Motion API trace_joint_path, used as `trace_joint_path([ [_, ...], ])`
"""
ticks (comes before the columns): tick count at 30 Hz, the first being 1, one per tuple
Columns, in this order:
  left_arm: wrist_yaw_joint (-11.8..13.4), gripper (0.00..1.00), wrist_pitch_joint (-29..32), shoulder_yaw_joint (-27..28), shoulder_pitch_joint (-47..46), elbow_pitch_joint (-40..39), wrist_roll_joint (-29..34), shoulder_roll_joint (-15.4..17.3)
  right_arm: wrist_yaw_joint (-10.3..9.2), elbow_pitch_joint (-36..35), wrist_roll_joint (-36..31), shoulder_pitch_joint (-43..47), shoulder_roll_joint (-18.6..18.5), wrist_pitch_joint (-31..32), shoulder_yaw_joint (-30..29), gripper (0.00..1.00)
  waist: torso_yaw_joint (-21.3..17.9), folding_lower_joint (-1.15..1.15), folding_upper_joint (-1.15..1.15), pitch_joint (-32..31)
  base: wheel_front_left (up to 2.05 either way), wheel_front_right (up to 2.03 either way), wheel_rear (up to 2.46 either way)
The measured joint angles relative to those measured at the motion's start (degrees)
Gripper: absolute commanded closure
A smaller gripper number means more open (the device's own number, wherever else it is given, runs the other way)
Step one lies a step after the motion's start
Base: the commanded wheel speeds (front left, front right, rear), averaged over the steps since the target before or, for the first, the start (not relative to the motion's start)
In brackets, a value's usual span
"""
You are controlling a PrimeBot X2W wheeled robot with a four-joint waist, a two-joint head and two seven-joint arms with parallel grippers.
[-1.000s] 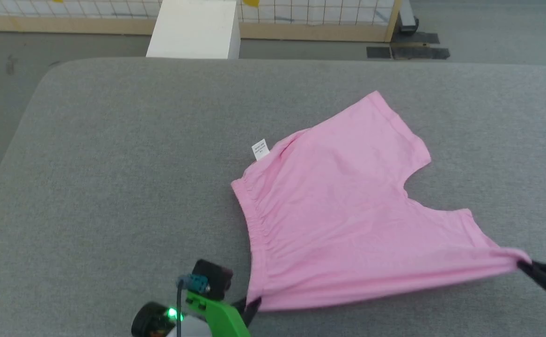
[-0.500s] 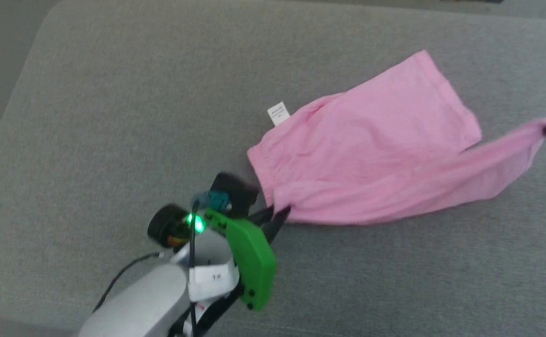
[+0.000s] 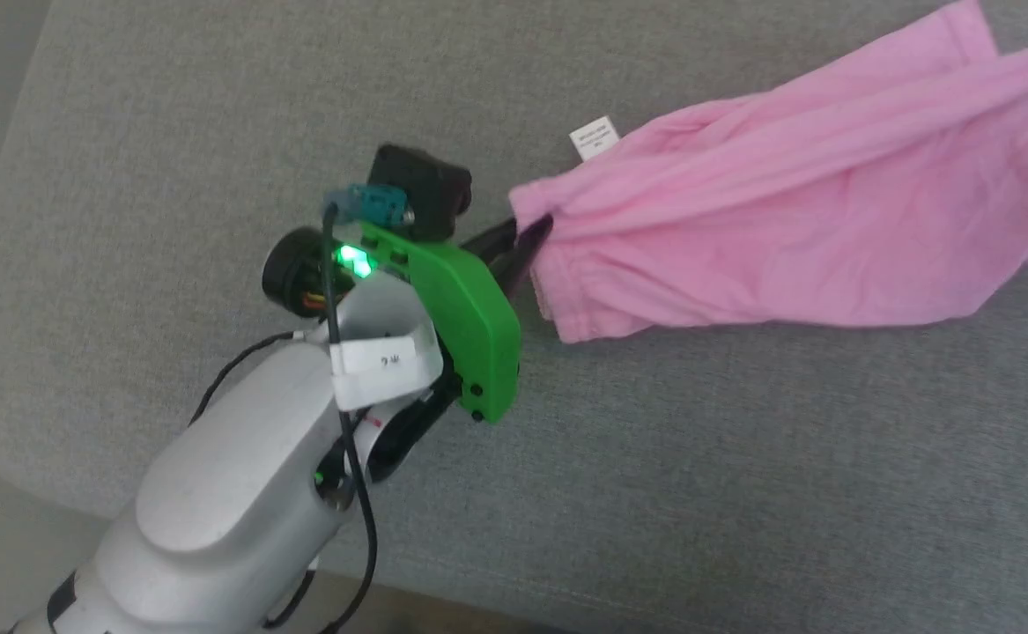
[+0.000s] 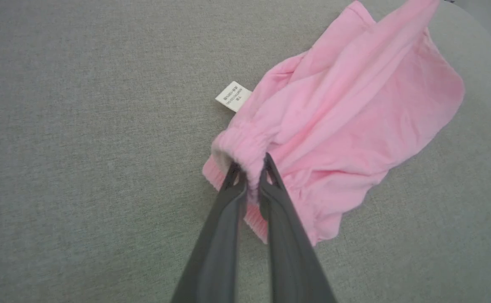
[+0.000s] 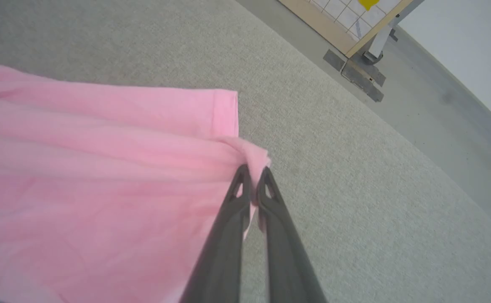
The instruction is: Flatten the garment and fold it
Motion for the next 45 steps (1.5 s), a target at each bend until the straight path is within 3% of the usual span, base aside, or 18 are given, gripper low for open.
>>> trace_joint_path([
  [11, -1.03, 1.00, -2.77, 0.04, -4.41, 7.14, -0.12, -3.86, 0.01, 12.94, -6.19, -9.56, 1.35, -5.70, 5.90, 1.00, 3.38, 0.00, 0.00, 6.17, 0.00, 0.00, 0.00],
  [18, -1.71, 0.98, -4.23, -0.47, -4.81, 9.76, -0.11, -4.90, 0.01, 18.04, -6.34, -11.40, 2.87, -9.81, 8.20, 1.00, 3.95, 0.00, 0.00, 6.33, 0.00, 0.00, 0.00],
  [19, -1.77, 0.52, -4.52, -0.54, -4.80, 10.07, -0.09, -4.94, 0.01, 18.85, -6.05, -11.41, 3.13, -9.94, 8.09, 0.75, 3.89, 0.00, 0.00, 6.08, 0.00, 0.00, 0.00],
  [20, -1.77, 0.00, -4.97, -0.59, -4.79, 10.55, -0.03, -4.99, 0.01, 19.79, -5.60, -11.41, 3.65, -10.55, 7.89, 0.00, 3.78, 0.00, 0.00, 5.68, 0.00, 0.00, 0.00],
  [27, -1.72, 0.00, -7.97, 0.26, -3.77, 12.74, -0.04, -4.63, 0.01, 22.16, -3.63, -11.00, 4.67, -17.61, 9.06, 0.00, 2.78, 0.00, 0.00, 1.35, 0.00, 0.00, 0.00],
  [35, 0.19, 0.00, -18.12, 5.71, 2.38, 13.15, -0.05, -1.53, 0.01, 18.97, 0.38, -4.89, 4.06, -33.09, 10.93, 0.00, 1.34, -0.01, 0.00, -6.20, 0.00, 0.00, 0.00],
  [41, 4.45, 0.00, -27.46, 8.01, 9.22, 11.54, 4.13, 2.02, 0.01, 15.64, 1.31, 3.22, 3.41, -41.83, 10.82, 0.00, 0.24, -0.01, 0.00, -12.01, 0.00, 0.00, 0.00],
  [45, 7.45, 0.00, -31.89, 7.23, 14.77, 9.60, 7.93, 3.79, 0.01, 15.60, 1.74, 8.36, 4.35, -43.00, 7.89, 0.00, -0.47, -0.01, 0.00, -15.29, 0.00, 0.00, 0.00],
])
